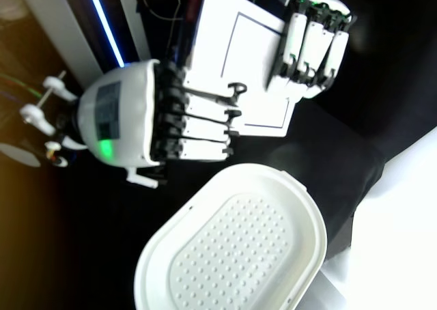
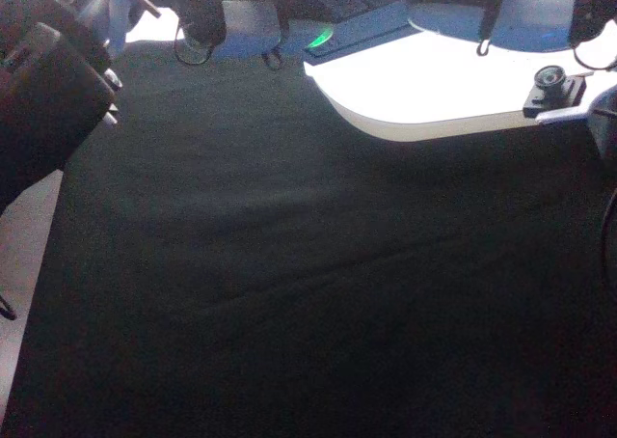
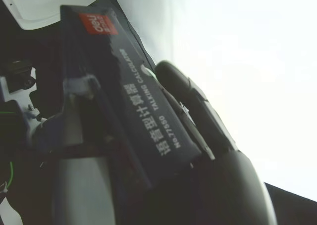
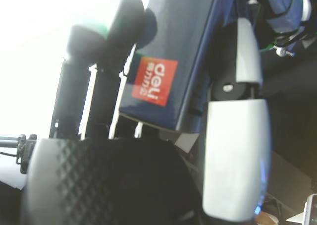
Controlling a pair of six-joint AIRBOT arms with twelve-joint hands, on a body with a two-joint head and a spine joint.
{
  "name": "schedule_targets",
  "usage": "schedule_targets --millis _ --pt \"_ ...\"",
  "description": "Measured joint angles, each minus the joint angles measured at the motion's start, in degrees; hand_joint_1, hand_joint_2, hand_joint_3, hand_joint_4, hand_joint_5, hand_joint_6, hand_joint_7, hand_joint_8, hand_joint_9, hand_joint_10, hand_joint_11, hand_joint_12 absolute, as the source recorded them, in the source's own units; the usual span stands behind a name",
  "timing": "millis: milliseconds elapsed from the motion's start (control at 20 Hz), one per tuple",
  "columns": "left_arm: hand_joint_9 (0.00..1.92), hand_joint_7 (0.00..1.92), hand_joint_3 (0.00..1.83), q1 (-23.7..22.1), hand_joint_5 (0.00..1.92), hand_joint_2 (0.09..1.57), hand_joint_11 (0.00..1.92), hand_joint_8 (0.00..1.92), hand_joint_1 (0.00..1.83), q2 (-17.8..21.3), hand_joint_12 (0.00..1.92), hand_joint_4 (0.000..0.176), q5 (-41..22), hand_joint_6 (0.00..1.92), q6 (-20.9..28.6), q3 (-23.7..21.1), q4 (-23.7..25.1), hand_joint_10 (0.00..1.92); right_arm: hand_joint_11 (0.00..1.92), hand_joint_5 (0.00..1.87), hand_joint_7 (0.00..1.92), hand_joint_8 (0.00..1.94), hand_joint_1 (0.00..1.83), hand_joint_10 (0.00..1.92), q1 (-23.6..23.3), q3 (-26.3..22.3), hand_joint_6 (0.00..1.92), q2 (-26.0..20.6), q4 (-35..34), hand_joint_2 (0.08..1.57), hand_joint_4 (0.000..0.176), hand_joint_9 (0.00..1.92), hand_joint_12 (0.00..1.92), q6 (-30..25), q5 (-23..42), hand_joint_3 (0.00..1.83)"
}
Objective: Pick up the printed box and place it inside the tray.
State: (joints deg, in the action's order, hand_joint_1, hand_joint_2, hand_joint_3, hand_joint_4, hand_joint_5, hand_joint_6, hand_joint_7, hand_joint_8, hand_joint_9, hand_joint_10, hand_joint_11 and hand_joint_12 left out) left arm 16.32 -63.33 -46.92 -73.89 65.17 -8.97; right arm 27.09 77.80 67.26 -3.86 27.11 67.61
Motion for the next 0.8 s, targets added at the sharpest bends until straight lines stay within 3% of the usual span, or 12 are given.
schedule_targets --millis 50,100,200,300,400,450,500,550,650,700,750,800 --pt "0.08 0.08 0.00 0.00 0.01 0.88 0.00 0.00 0.04 0.00 0.87 0.000 -0.31 0.00 0.07 0.00 0.11 0.00 1.14 1.10 1.46 0.38 1.19 1.05 0.00 0.00 0.76 -0.02 -0.66 1.06 0.000 1.34 1.55 -0.07 0.00 0.00" --pt "0.02 0.01 0.00 0.00 0.00 0.85 0.00 0.00 0.01 -0.02 1.10 0.088 -1.03 0.00 0.26 -0.02 0.68 0.00 1.11 1.10 1.41 0.44 1.19 1.07 0.00 0.00 0.77 -0.02 -0.63 1.06 0.000 1.31 1.56 -0.09 0.09 0.00" --pt "0.00 0.00 0.00 -0.02 0.00 0.80 0.00 0.00 0.01 0.00 1.39 0.120 -1.36 0.00 0.72 -0.02 1.38 0.00 1.14 1.10 1.41 0.47 1.19 1.01 0.00 0.00 0.76 0.02 -0.66 1.06 0.000 1.34 1.52 -0.11 0.17 0.00" --pt "0.00 0.00 0.00 -0.02 0.00 0.79 0.00 0.00 0.03 0.04 1.40 0.172 -1.36 0.00 1.05 -0.02 1.40 0.00 1.17 1.09 1.29 0.95 1.19 1.26 0.00 0.00 0.78 0.02 -0.68 1.06 0.000 1.31 1.68 -0.11 0.24 0.00" --pt "0.00 0.00 0.00 0.00 0.00 0.78 0.00 0.00 0.04 0.33 1.36 0.168 -1.25 0.00 1.07 -0.02 1.84 0.00 1.14 1.11 1.22 1.07 1.19 1.28 0.00 -0.13 0.74 -0.35 -0.24 1.05 0.000 1.26 1.70 -0.13 0.20 0.00" --pt "0.00 0.00 0.00 -0.02 0.00 0.76 0.00 0.00 0.07 0.72 1.01 0.158 -0.83 0.00 1.09 -0.35 2.40 0.00 1.07 1.14 1.18 0.92 1.19 1.17 0.00 -0.22 0.70 -1.14 0.50 1.05 0.000 1.20 1.70 -0.17 0.13 0.00" --pt "0.00 0.00 0.00 -0.02 0.00 0.74 0.00 0.00 0.11 1.18 0.64 0.113 -0.52 0.00 1.09 -0.44 3.13 0.00 1.15 1.14 1.10 1.38 1.19 1.65 -0.02 -0.02 0.69 -1.62 1.44 1.05 0.000 1.16 1.88 -0.17 -0.24 0.00" --pt "0.00 0.00 0.00 -0.02 0.00 0.76 0.00 0.00 0.11 2.10 0.13 0.091 -0.22 0.00 1.14 -1.07 3.15 0.00 0.75 1.13 0.93 1.24 1.19 1.50 -0.07 0.35 0.71 -2.03 2.78 1.05 0.000 0.90 1.83 -0.17 -1.38 0.00" --pt "0.00 0.00 0.01 -0.02 0.00 0.78 0.00 0.00 0.12 2.93 0.02 0.116 0.17 0.00 1.22 -1.07 3.48 0.00 0.66 1.01 0.97 1.08 1.25 1.45 -0.07 0.42 0.89 -2.86 4.02 1.10 0.000 0.85 1.81 -0.11 -4.39 0.00" --pt "0.00 0.00 0.00 -0.02 0.00 0.77 0.00 0.00 0.13 3.52 0.00 0.161 0.48 0.00 1.20 -1.09 3.43 0.00 0.31 1.11 0.88 1.34 1.26 1.13 -0.59 0.37 0.56 -3.61 4.98 1.12 0.000 0.69 1.72 0.02 -6.29 0.00" --pt "0.00 0.00 0.00 0.04 0.00 0.76 0.00 0.00 0.14 4.57 0.00 0.170 0.87 0.00 1.22 -1.51 3.17 0.00 0.74 1.10 0.89 1.56 1.20 1.73 -1.97 0.37 0.73 -4.39 6.38 1.08 0.000 0.89 1.88 0.13 -8.31 0.00" --pt "0.00 0.00 0.00 0.28 0.00 0.78 0.00 0.00 0.14 6.40 0.00 0.165 0.94 0.00 1.18 -2.05 3.26 0.00 1.21 1.08 1.05 1.80 1.18 1.88 -4.83 0.39 0.79 -5.05 8.26 1.07 0.000 1.24 1.91 1.33 -10.60 0.00"
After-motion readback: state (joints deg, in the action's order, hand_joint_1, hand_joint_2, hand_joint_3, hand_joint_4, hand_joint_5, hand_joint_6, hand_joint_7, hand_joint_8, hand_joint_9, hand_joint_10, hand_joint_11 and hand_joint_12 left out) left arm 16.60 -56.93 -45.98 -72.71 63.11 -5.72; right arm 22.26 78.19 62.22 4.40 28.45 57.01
